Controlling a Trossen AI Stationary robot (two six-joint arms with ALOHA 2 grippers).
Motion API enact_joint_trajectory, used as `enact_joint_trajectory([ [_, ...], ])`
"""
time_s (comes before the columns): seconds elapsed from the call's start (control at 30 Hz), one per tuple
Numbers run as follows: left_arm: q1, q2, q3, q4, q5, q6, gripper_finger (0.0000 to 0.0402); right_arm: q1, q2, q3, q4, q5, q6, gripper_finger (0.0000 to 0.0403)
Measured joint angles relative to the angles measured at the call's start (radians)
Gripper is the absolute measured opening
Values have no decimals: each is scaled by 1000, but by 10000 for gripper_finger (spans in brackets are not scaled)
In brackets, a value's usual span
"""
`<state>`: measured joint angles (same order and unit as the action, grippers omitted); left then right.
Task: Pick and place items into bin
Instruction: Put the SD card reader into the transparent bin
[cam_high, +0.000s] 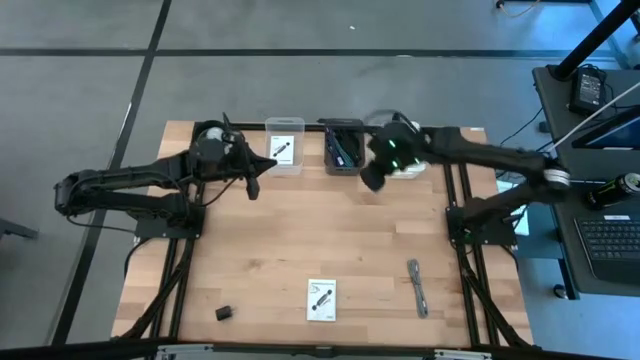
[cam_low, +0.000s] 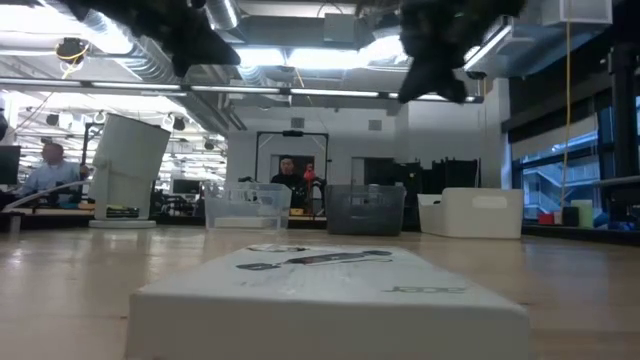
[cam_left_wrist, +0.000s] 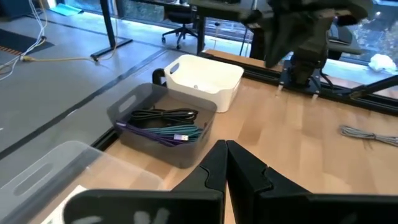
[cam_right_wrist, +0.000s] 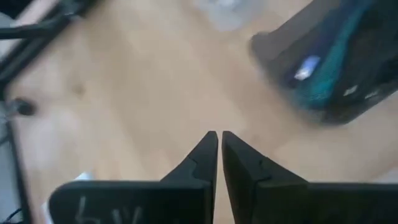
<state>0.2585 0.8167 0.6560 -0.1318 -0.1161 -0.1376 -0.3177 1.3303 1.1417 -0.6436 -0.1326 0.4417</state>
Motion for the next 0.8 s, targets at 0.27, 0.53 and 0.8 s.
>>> enact_joint_trajectory([
  [0.27, -229, 187, 118, -7, -224, -50, 2, 123, -186, -358, 306, 0, 235, 28],
  [0.53, -396, 486, 309, -112, -290, -243, 2, 149, -182, -516, 546, -6, 369, 28],
  [0.8, -540, 657, 491, -383, -270, -559, 2, 256, -174, -527, 638, 2, 421, 20],
])
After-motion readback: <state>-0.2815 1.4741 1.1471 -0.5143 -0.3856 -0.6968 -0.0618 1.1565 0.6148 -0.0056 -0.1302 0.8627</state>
